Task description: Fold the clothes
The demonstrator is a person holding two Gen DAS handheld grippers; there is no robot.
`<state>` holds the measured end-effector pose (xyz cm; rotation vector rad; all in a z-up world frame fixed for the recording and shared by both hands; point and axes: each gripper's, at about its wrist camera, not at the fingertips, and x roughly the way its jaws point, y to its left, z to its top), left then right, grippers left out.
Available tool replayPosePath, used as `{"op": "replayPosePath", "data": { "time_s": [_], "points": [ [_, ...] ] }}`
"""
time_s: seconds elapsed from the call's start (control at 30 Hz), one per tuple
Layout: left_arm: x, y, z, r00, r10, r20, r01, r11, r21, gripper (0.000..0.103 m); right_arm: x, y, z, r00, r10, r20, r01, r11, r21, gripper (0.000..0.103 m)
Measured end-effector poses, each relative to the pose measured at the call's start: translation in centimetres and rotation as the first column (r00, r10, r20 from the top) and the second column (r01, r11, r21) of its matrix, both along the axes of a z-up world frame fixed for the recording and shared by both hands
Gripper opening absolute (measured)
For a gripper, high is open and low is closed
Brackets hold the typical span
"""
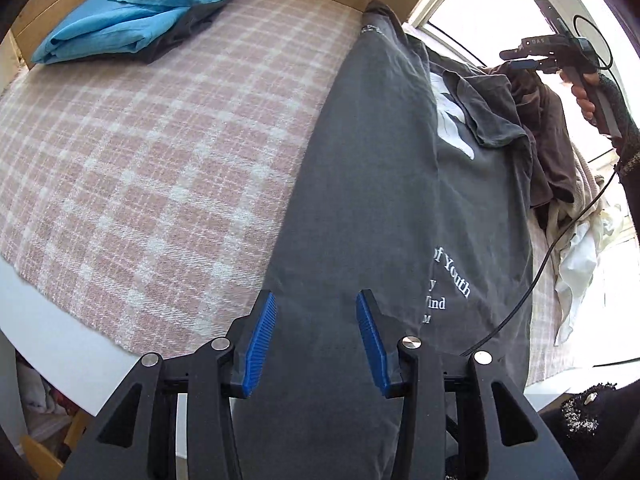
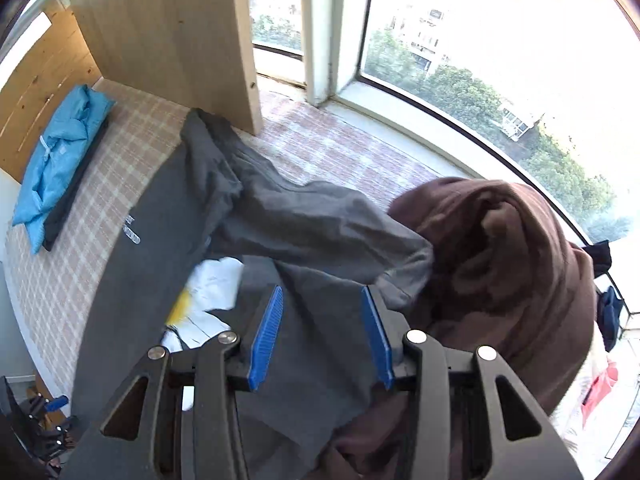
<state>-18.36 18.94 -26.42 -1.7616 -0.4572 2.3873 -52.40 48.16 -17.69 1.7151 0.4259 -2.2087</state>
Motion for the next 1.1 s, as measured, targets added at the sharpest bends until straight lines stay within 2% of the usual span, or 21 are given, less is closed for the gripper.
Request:
{"op": "replayPosePath", "data": {
  "time_s": [0.1, 0.17, 0.3, 0.4, 0.47, 0.57, 0.6, 0.63, 0.77, 0.9, 1.0, 1.1],
  "points": [
    [-0.7, 3.8, 0.3, 0.995, -0.101, -0.020, 0.102, 0.994, 0.027, 0.040, 1.9, 6.1, -1.4, 0.995, -0.081, 0.053, 0.081, 0.997, -0.015, 0.040],
    [-1.2, 6.0, 0.3, 0.988, -0.155, -0.019, 0.156, 0.987, 0.035, 0.040, 3.1, 9.0, -2.4, 0.992, -0.100, 0.080, 0.104, 0.994, -0.041, 0.033],
    [-2.1, 10.3, 0.3, 0.966, -0.259, -0.019, 0.260, 0.964, 0.050, 0.040, 3.2, 8.8, -4.8, 0.989, -0.097, 0.115, 0.108, 0.989, -0.099, 0.033],
    [-2.5, 11.9, 0.4, 0.955, -0.296, -0.016, 0.297, 0.954, 0.039, 0.040, 1.7, 7.3, -8.2, 0.987, -0.089, 0.135, 0.088, 0.996, 0.018, 0.032],
    [-2.9, 11.9, 0.1, 0.958, -0.287, -0.011, 0.287, 0.958, 0.028, 0.040, 1.3, 7.9, -8.6, 0.985, -0.111, 0.134, 0.110, 0.994, 0.014, 0.031],
    [-3.6, 11.5, -0.6, 0.967, -0.256, 0.007, 0.256, 0.967, 0.002, 0.040, 1.0, 10.6, -8.3, 0.977, -0.160, 0.140, 0.165, 0.986, -0.022, 0.021],
    [-3.8, 11.2, -0.9, 0.970, -0.242, 0.016, 0.242, 0.970, 0.002, 0.040, 1.0, 12.0, -7.9, 0.976, -0.174, 0.129, 0.178, 0.984, -0.016, 0.007],
    [-3.9, 10.9, -1.2, 0.972, -0.235, 0.022, 0.235, 0.972, 0.000, 0.040, 1.1, 13.4, -7.5, 0.975, -0.189, 0.113, 0.191, 0.982, -0.006, 0.002],
    [-4.0, 10.3, -1.7, 0.974, -0.224, 0.031, 0.225, 0.974, -0.004, 0.040, 1.9, 18.4, -6.2, 0.965, -0.247, 0.092, 0.250, 0.968, -0.019, 0.000],
    [-4.1, 10.4, -1.6, 0.972, -0.234, 0.033, 0.234, 0.972, -0.014, 0.040, 2.7, 20.5, -5.7, 0.972, -0.226, 0.067, 0.225, 0.974, 0.025, 0.000],
    [-4.3, 10.3, -1.6, 0.973, -0.228, 0.036, 0.228, 0.974, -0.009, 0.040, 2.6, 22.9, -5.2, 0.963, -0.260, 0.076, 0.261, 0.965, -0.004, 0.000],
    [-4.2, 10.0, -1.3, 0.975, -0.222, 0.027, 0.222, 0.975, -0.009, 0.040, 3.6, 22.4, -4.3, 0.960, -0.272, 0.067, 0.272, 0.962, 0.005, 0.000]
  ]
}}
